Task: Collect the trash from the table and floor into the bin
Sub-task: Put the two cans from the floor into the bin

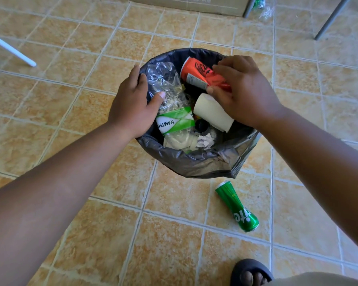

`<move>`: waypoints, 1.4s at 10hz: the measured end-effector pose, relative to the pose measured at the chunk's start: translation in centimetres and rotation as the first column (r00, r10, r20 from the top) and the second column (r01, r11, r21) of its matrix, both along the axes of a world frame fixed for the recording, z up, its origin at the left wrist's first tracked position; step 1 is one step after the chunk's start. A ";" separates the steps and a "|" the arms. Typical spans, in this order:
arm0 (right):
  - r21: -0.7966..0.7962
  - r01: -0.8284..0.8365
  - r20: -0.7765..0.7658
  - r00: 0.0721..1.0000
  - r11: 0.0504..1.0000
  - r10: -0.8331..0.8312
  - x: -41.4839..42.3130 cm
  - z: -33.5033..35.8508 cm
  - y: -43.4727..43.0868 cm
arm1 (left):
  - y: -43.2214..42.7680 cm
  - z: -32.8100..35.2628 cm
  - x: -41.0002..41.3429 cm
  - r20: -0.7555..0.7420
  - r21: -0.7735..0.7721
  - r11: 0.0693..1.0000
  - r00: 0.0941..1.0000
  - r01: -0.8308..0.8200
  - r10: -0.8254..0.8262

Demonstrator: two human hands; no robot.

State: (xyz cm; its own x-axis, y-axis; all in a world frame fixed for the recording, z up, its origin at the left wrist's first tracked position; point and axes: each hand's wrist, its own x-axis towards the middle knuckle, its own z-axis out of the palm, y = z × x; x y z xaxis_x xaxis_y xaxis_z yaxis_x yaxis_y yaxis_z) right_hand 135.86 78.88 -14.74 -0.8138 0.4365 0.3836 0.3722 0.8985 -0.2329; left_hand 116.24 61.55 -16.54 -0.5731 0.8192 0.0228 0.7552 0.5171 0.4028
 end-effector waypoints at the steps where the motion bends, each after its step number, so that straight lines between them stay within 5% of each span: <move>1: -0.033 -0.018 -0.057 0.998 0.999 0.017 1.0 0.2 -0.6 | 0.0 0.0 0.0 0.000 0.006 1.000 1.000 0.004 -0.004; 3: -0.027 -0.194 -0.253 0.950 0.981 0.181 3.3 1.3 -3.9 | -0.2 -0.1 0.0 0.007 0.005 1.000 1.000 0.006 -0.006; 5: -0.229 -0.616 -0.394 0.767 0.753 0.507 7.4 -0.2 -10.9 | -0.1 0.1 0.0 0.013 -0.001 1.000 1.000 0.000 0.000; 6: -0.332 -0.624 -0.237 0.781 0.707 0.578 10.3 -4.8 -14.4 | -0.2 0.1 0.1 0.008 -0.005 1.000 1.000 0.000 0.000; 8: -0.251 -0.185 0.339 0.903 0.950 0.265 14.8 -14.4 -13.1 | -0.2 0.2 0.1 0.001 -0.014 1.000 1.000 0.004 -0.004; 9: -0.232 0.097 0.601 0.797 0.968 0.064 16.1 -16.9 -12.2 | -0.3 0.3 0.2 -0.006 -0.017 1.000 1.000 0.005 -0.005; 10: -0.299 0.224 0.662 0.749 0.928 0.032 16.4 -18.4 -11.6 | -0.3 0.2 0.3 -0.002 -0.017 1.000 1.000 0.001 -0.001; 12: -0.482 0.157 0.569 0.804 0.862 0.172 15.1 -15.3 -12.5 | -0.3 0.3 0.3 0.004 -0.019 1.000 1.000 -0.003 0.003; 13: -0.624 -0.161 0.395 0.779 0.765 0.486 12.6 -10.6 -14.0 | -0.2 0.3 0.3 0.005 -0.018 1.000 1.000 -0.005 0.005; 14: -0.648 -0.484 0.061 0.737 0.589 0.673 10.0 -4.5 -15.5 | -0.2 0.3 0.2 0.012 -0.010 1.000 1.000 -0.007 0.007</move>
State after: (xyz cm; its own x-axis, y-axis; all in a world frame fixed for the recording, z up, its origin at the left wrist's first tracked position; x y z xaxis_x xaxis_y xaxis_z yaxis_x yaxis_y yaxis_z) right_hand 145.82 63.35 -19.29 -0.9921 -0.1187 -0.0411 -0.0502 0.6749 -0.7362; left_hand 116.48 61.36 -16.28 -0.5786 0.8155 0.0076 0.7470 0.5262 0.4064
